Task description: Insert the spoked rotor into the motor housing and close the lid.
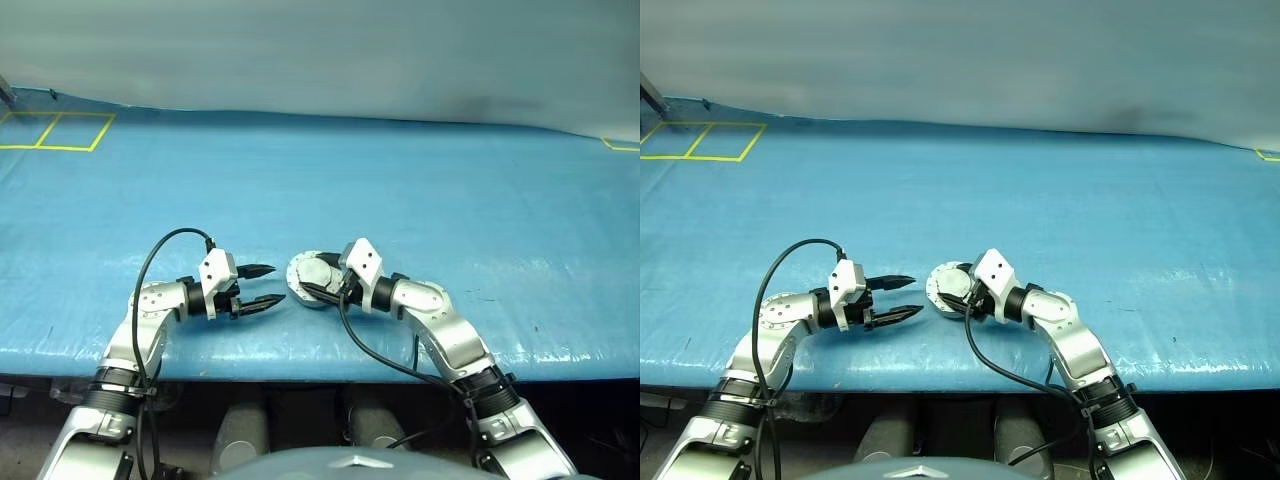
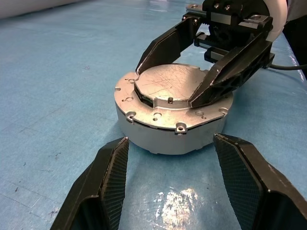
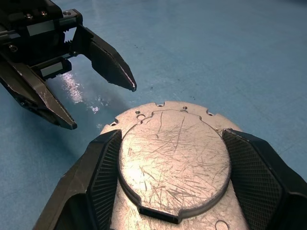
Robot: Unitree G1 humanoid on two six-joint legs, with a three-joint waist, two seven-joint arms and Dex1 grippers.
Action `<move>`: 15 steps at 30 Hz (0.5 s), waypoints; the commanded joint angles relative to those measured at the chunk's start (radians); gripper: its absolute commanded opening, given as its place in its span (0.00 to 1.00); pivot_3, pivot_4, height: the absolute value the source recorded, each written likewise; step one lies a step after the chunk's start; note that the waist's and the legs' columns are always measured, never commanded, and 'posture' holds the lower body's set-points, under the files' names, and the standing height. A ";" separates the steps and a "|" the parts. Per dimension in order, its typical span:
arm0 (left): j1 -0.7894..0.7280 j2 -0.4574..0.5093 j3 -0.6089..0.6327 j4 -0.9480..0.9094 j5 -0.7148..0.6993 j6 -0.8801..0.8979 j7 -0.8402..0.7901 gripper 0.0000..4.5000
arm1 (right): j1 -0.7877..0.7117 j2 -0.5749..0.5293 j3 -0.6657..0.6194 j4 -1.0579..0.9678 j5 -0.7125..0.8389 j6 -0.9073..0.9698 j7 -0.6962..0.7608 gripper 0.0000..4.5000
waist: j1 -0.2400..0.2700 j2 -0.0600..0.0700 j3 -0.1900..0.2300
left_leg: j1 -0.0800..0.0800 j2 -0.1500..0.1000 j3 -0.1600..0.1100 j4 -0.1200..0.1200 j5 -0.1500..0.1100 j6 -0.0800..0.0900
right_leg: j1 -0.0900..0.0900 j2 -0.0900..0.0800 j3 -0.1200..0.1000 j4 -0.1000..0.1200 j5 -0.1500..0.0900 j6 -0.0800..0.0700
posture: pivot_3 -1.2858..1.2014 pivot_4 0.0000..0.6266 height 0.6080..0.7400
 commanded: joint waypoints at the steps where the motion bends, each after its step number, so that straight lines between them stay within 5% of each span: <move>1: -0.002 0.000 0.007 -0.021 -0.008 -0.007 -0.003 0.68 | 0.000 -0.012 -0.015 0.048 -0.045 0.008 -0.038 0.68 | 0.000 0.000 0.000 | 0.000 0.000 0.000 0.000 0.000 0.000 | 0.000 0.000 0.000 0.000 0.000 0.000 | 0.52 0.24 1.00; 15: -0.001 -0.002 0.006 -0.016 -0.008 -0.011 -0.004 0.68 | 0.004 -0.049 -0.009 0.027 -0.015 0.033 0.018 0.68 | 0.001 0.000 0.000 | 0.000 0.000 0.000 0.000 0.000 0.000 | 0.000 -0.001 0.000 0.000 0.000 0.000 | 0.52 0.24 1.00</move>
